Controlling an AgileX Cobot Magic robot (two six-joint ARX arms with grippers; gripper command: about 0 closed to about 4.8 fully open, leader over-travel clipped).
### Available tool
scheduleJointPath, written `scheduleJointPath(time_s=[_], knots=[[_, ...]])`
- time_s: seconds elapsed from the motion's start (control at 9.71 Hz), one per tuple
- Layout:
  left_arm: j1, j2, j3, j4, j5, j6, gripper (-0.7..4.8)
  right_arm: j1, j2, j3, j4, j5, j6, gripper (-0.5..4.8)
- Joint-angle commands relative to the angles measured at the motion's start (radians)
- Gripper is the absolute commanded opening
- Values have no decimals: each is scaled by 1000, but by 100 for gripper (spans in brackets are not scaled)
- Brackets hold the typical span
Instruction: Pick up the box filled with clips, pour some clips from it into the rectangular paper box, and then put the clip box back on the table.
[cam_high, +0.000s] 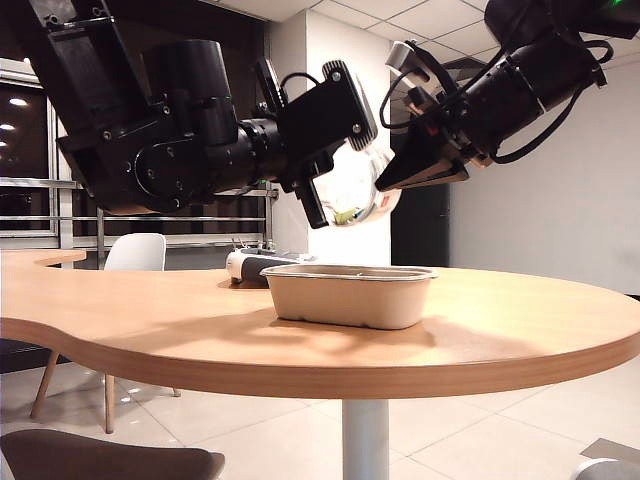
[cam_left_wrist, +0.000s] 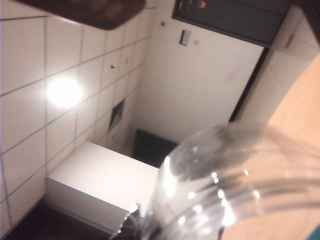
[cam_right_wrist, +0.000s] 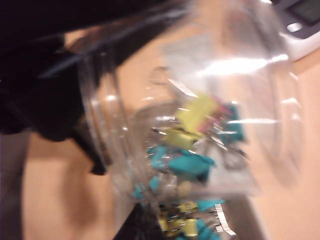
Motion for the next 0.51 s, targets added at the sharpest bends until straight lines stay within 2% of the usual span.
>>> scheduleJointPath(time_s=[0.1, 0.21, 0.31, 0.51], knots=[[-40, -9, 3, 98, -73, -8, -5, 6, -20, 5, -52, 243, -5, 0], [-34, -12, 3, 104, -101, -55, -6, 6, -24, 4, -62, 287, -5, 0], [-21, -26, 3, 102, -177, -157, -6, 2, -35, 5, -60, 347, -6, 0], [-10, -45, 5, 37, -281, -222, -6, -3, -57, 6, -35, 340, 1, 0]])
